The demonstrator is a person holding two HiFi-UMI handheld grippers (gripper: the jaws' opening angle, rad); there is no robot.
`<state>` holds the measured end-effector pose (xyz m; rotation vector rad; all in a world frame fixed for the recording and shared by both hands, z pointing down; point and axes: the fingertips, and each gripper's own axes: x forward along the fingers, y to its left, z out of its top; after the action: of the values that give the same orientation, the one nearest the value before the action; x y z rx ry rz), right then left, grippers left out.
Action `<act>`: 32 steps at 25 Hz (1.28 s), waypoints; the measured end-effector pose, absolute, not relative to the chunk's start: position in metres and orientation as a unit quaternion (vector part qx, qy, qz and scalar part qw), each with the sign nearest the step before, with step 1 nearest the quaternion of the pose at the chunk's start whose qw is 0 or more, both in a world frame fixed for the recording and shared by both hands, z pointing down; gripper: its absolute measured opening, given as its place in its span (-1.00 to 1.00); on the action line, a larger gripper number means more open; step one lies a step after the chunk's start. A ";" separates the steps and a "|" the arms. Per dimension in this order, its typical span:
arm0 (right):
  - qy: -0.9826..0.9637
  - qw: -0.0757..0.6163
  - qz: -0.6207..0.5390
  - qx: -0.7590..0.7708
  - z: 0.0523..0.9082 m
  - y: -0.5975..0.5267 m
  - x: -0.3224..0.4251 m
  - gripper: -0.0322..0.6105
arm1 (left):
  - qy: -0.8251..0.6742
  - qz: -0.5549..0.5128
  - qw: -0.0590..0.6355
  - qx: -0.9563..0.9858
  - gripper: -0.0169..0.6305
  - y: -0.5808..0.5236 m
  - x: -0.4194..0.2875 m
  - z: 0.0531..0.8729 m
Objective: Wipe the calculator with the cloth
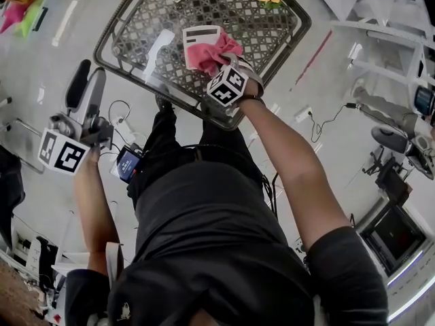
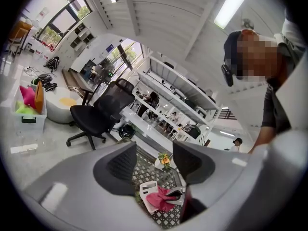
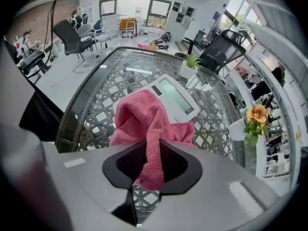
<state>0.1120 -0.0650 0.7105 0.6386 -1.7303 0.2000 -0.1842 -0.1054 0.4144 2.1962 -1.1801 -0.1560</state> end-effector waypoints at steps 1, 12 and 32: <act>-0.742 0.602 0.093 0.281 0.711 -0.065 0.118 -0.66 | -0.448 -0.059 0.315 0.835 -0.16 -0.106 -0.184 0.413; -0.669 0.604 0.210 0.380 0.718 -0.064 0.198 -0.65 | -0.443 -0.056 0.302 0.842 -0.16 -0.112 -0.182 0.394; -0.674 0.378 0.368 0.516 0.626 -0.068 0.230 -0.58 | -0.444 -0.046 0.265 0.855 -0.16 -0.118 -0.197 0.353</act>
<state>0.2296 -0.0679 0.6259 1.3198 -1.7237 0.9408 -0.1975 -0.1184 0.3527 2.3084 -1.1989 -0.1250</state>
